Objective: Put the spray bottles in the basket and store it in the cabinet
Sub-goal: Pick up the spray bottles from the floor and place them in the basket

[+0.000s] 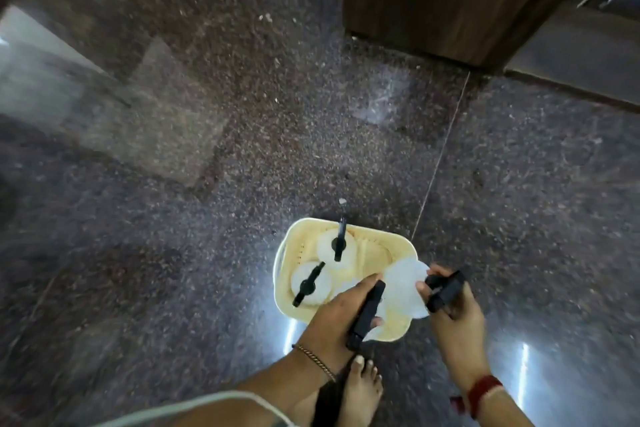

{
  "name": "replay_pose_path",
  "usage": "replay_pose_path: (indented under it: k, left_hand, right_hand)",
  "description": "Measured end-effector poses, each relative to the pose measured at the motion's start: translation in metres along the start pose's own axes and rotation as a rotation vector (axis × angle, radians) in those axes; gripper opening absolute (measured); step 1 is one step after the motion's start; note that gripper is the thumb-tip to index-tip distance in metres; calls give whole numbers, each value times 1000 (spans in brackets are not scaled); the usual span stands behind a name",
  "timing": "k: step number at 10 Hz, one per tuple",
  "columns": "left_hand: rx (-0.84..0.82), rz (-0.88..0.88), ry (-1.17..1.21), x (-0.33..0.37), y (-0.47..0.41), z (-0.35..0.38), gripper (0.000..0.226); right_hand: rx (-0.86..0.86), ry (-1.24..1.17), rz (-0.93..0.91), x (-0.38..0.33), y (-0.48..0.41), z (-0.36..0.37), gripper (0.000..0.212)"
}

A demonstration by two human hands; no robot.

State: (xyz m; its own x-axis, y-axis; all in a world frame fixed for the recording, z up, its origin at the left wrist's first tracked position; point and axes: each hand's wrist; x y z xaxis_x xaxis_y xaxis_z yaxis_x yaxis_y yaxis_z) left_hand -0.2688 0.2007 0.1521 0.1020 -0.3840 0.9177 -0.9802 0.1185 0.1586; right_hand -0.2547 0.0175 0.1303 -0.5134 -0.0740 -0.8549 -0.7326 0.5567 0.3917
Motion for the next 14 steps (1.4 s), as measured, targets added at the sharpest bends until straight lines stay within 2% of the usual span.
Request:
replay_pose_path:
  k: [1,2,3,4,5,6,8,9,10,11,12,14]
  left_hand:
    - [-20,-194,-86,-25,3,22,28]
    - [-52,-299,-160,-31,-1,30,56]
    - [13,-240,-161,-41,-9,34,56]
    - [-22,-202,-202,-42,-14,36,51]
    - [-14,-159,-248,-53,-16,35,48]
    - [-7,-206,-246,-66,-20,34,46]
    - [-146,-148,-373,-95,-16,42,39]
    - [-212,-35,-413,-104,-10,51,38]
    - [-245,-37,-423,-112,-14,55,38]
    - [-239,-95,-410,-123,-28,54,36]
    - [-250,-125,-412,-129,-37,55,37]
    - [-235,-126,-394,-135,-36,56,28]
  right_hand:
    - [3,-47,13,19,1,4,30]
    - [19,-29,20,36,0,8,31]
    - [44,-26,22,44,-2,14,36]
    - [96,-21,-5,43,-10,24,40]
    - [85,23,-19,42,-19,33,36]
    - [32,39,11,44,-23,43,34]
    - [14,134,9,55,-30,66,40]
    - [37,190,-28,66,-34,76,39]
    - [64,313,-48,80,-35,89,32]
    - [-30,418,3,98,-32,110,33]
    - [49,439,3,96,-48,106,31]
    - [19,362,-9,98,-41,102,28]
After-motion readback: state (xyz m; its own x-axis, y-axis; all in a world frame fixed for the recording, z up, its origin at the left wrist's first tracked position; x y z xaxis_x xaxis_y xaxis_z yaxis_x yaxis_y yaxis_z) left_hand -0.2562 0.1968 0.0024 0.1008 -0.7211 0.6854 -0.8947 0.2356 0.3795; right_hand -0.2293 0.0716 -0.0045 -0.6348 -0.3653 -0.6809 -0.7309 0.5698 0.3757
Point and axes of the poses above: each hand's wrist, its own y-axis away from the middle knuckle, its own z-axis out of the palm, x = y × z, and after that the axes turned 15 degrees about x, right-handed
